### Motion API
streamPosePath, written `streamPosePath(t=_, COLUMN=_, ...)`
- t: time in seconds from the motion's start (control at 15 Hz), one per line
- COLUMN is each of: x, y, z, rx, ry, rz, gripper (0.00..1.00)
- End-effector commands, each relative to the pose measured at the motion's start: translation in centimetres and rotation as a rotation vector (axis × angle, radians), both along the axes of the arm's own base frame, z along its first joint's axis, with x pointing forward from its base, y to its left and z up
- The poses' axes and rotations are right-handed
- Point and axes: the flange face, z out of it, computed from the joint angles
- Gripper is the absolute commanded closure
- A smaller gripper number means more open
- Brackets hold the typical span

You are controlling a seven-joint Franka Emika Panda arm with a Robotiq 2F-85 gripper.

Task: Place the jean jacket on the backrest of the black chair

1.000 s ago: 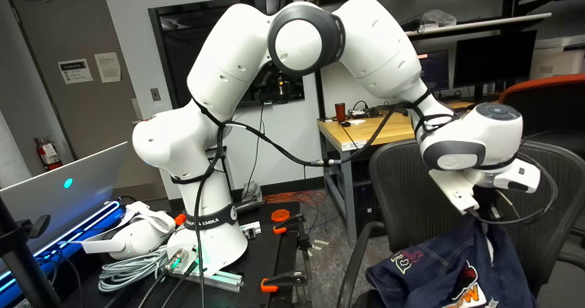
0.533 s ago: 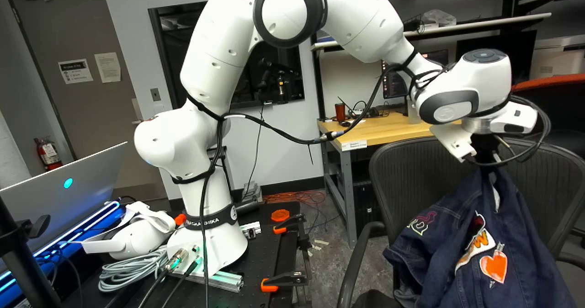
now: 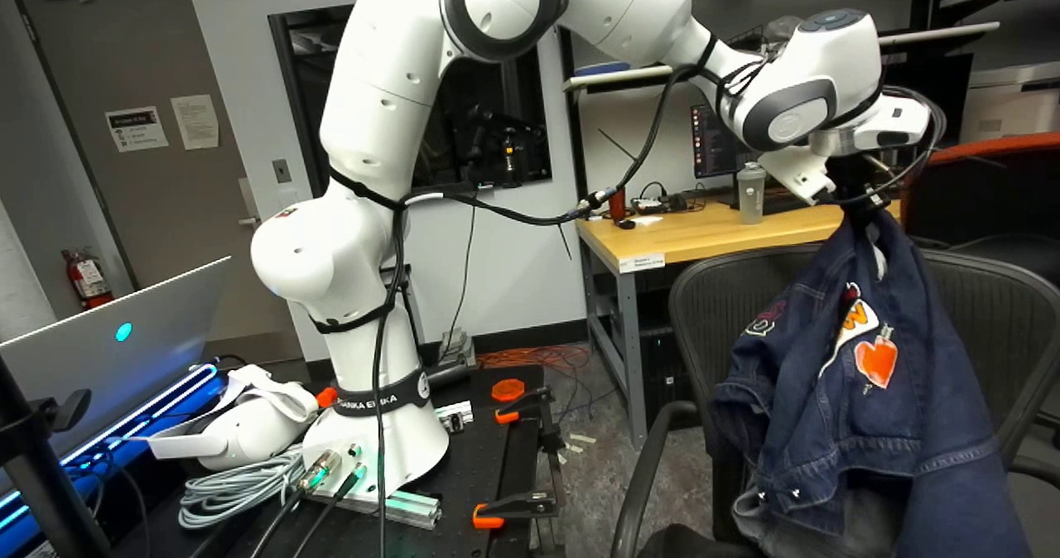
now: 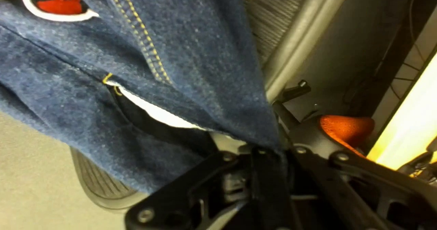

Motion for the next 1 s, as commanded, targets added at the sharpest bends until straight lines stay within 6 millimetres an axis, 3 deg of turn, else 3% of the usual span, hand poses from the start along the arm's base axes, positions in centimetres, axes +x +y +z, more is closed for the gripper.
streamPosePath(t=0.0, x=1.2, y=6.0, z=5.9, rx=0.048, ry=-0.048, rz=0.039, gripper=0.98)
streamPosePath(t=0.47, x=1.5, y=14.7, z=11.3, rx=0.092, ry=-0.133, rz=0.169, gripper=0.98)
streamPosePath(t=0.93, x=-0.5, y=24.7, z=13.5, rx=0.158, ry=-0.206, rz=0.302, gripper=0.98)
